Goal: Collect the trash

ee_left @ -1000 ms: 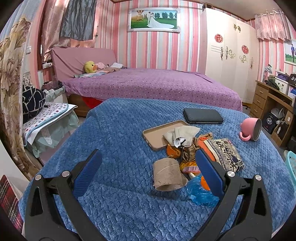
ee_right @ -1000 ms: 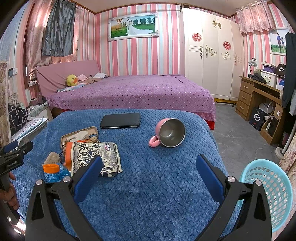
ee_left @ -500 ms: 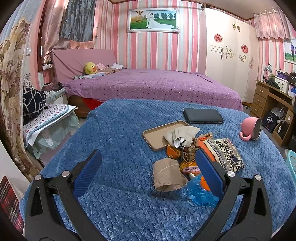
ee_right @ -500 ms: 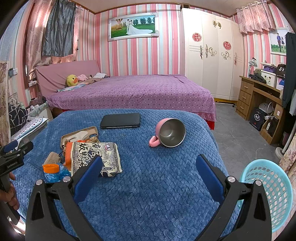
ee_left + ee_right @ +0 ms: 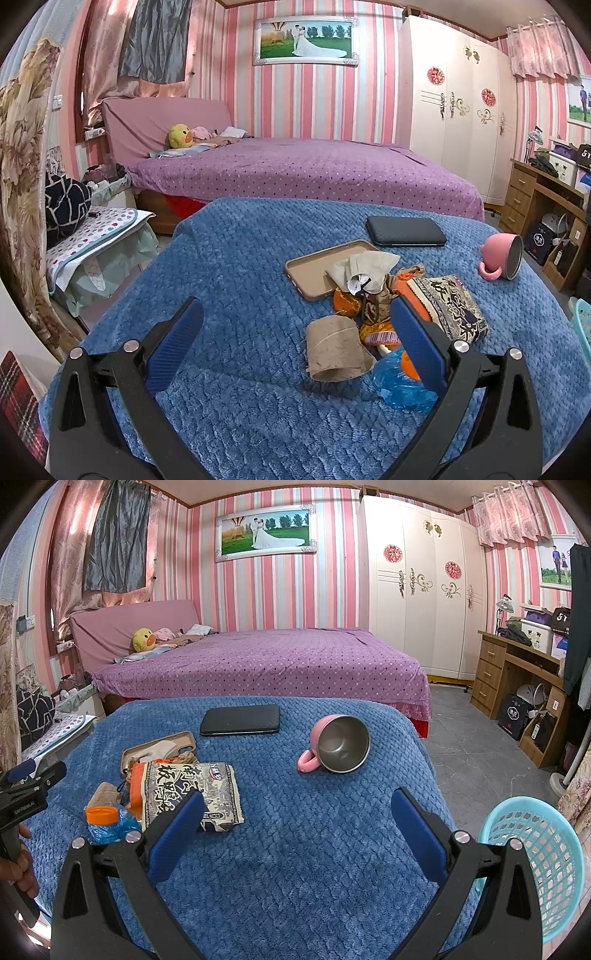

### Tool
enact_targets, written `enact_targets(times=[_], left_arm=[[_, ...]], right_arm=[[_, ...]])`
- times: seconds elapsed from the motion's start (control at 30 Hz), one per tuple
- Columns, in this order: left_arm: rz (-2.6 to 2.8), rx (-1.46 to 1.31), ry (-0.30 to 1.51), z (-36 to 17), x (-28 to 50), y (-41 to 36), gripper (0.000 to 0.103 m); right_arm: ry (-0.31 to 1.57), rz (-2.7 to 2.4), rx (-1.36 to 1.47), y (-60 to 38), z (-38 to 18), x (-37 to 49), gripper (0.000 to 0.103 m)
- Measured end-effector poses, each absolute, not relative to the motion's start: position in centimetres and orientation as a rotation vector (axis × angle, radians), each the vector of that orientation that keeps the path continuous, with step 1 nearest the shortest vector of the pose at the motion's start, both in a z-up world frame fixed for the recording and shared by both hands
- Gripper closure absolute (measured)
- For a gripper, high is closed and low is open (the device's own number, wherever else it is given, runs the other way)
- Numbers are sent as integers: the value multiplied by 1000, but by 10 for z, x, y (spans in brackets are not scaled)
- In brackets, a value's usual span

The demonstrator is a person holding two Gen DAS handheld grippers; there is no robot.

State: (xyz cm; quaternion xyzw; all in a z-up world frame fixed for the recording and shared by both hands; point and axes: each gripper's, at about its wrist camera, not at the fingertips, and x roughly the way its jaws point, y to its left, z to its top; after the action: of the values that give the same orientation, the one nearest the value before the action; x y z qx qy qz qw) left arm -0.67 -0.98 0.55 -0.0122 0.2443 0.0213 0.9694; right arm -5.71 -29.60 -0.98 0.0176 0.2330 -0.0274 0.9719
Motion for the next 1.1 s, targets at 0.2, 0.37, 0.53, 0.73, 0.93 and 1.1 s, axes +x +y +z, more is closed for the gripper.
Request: enact_targets(times=[0.2,0.37,0.53,0.73,0.93,1.1], left_arm=[[39,-33,499,5,-6,-8,5],[38,-48,501,4,-5,-6,5],[17,-60,518,0,-2,-4,5],[-56,-113,548,-5,3,-10,5],[-130,13,565,-13,-1,-52,5],[-163,103,598,-23,-1,-76,6]], right_arm=[[472,-50,37,-295,-11,-57,4],[464,-31,47,-292,-11,-56,4],[501,-13,74,-288,-2,-48,4],[440,45,53,-279,2,-45,4],[494,36,75,-282,-10,-35,4],[501,66,50,-276,-9,-36,4]])
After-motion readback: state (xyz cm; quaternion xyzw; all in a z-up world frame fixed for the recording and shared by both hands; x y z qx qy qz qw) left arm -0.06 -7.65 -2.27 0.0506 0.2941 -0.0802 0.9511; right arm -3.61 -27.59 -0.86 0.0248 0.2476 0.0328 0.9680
